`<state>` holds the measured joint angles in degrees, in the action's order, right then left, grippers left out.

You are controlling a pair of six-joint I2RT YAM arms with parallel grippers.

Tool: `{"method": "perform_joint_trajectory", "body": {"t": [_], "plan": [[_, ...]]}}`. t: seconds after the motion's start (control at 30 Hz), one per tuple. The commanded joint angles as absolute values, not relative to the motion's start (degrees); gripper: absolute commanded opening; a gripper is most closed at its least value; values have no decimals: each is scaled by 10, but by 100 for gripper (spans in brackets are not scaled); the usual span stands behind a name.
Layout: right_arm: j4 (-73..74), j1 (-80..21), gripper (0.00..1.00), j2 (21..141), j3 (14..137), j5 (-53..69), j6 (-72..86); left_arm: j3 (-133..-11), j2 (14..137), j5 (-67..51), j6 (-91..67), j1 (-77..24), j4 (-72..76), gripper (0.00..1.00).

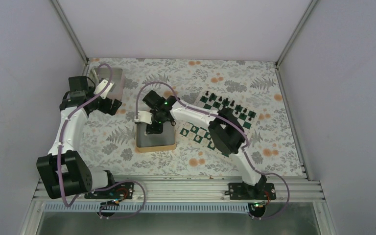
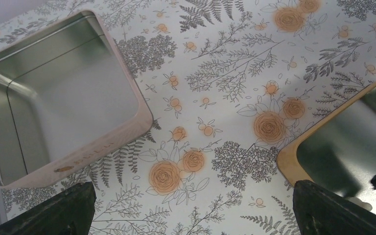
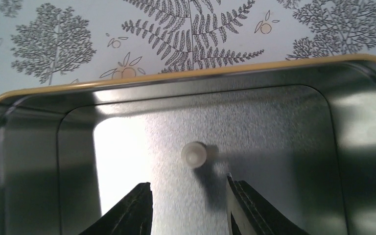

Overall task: Set up the chess pieces on the board
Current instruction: Pick up the chess piece from the storage box.

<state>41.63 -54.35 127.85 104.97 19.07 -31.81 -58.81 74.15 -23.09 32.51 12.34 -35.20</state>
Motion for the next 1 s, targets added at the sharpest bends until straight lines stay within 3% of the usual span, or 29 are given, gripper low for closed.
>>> {"method": "perform_joint_trajectory", "body": {"t": [0.0, 0.5, 0.57, 0.7, 0.97], "plan": [[401, -548, 41, 1310, 1087, 209, -298, -590, 727, -249, 327, 121, -338, 100], [429, -549, 41, 1372, 1141, 218, -301, -589, 725, -259, 329, 121, -340, 100], [427, -549, 36, 1372, 1139, 216, -301, -589, 725, -259, 330, 121, -340, 100], [429, -550, 13, 1368, 1137, 210, -298, -589, 725, -260, 330, 121, -341, 100], [410, -542, 9, 1245, 1041, 183, -300, -591, 726, -261, 330, 121, -342, 100]]}}
